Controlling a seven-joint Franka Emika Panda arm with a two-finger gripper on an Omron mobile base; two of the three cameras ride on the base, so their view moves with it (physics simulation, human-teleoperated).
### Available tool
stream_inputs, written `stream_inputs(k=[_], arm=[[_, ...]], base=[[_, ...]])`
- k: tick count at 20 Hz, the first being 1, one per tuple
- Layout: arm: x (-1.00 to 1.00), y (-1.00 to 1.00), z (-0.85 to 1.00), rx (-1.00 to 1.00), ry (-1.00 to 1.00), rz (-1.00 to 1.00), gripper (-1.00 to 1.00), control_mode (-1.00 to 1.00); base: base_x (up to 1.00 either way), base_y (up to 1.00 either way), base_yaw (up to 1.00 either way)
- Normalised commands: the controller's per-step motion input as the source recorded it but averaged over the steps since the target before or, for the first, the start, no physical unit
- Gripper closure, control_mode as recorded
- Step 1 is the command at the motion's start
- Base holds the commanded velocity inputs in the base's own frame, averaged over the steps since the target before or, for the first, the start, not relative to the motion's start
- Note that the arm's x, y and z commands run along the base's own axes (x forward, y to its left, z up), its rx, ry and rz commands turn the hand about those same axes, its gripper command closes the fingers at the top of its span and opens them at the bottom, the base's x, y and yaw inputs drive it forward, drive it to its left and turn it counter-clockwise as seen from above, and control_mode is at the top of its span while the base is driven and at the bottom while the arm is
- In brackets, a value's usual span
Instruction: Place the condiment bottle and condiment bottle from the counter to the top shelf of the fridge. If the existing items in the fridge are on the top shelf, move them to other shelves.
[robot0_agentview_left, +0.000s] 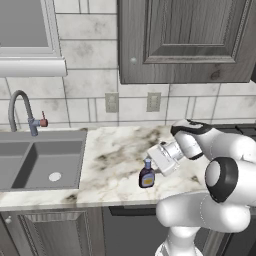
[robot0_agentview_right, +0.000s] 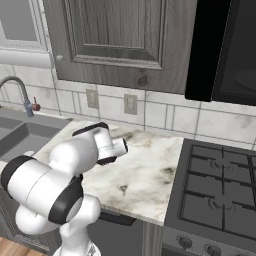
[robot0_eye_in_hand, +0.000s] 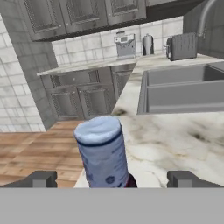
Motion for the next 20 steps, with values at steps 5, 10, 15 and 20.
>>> stream_inputs(k=[5,10,15,20], arm=[[0.00,0.08,-0.04,0.00,0.00,0.00,-1.00,-1.00],[0.00,0.00,-0.07,0.00,0.00,0.00,-1.00,-1.00],[-0.01,0.00,-0.11,0.00,0.00,0.00,-1.00,-1.00],[0.00,0.00,-0.01,0.00,0.02,0.00,1.00,-1.00]], base=[[0.00,0.00,0.00],[0.00,0.00,0.00],[0.00,0.00,0.00],[0.00,0.00,0.00]])
